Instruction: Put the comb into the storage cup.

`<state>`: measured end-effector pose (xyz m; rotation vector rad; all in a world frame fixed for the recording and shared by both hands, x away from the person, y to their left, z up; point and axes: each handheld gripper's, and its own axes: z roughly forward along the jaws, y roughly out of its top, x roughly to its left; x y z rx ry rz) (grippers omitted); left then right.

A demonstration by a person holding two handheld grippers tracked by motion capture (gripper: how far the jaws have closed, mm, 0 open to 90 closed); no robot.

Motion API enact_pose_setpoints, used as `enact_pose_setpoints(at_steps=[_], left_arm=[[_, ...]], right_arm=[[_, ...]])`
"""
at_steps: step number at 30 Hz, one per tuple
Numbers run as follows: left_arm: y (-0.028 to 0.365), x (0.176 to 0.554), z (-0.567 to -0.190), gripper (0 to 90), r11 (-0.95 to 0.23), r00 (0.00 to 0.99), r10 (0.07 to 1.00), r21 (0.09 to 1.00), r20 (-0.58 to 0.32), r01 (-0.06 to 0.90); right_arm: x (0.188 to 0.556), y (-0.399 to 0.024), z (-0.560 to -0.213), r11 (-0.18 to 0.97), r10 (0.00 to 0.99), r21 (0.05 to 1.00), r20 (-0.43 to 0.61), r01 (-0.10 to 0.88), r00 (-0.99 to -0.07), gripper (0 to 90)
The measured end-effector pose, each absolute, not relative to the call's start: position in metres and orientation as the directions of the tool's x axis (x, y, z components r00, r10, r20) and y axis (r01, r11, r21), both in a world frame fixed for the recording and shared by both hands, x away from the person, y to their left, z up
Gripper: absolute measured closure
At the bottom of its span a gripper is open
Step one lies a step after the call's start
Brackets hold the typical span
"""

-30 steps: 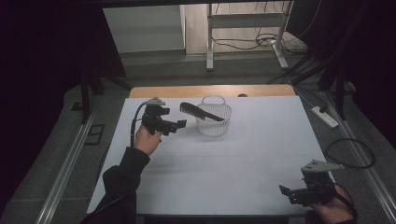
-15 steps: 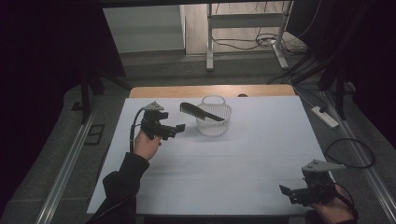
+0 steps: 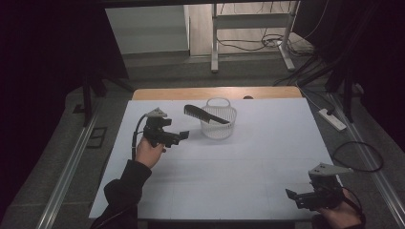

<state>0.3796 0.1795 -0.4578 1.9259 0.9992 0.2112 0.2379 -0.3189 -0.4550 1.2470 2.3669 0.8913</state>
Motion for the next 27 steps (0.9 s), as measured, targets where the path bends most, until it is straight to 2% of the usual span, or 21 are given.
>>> enact_pose_setpoints(at_steps=[27], left_arm=[[0.189,0.352,-0.457,0.0,-0.249,0.649,0.731,0.802,-0.212,0.543]], right_arm=[[0.239,-0.318,-0.455,0.421,0.825,0.661,0.006,0.621,-0.565,0.0]])
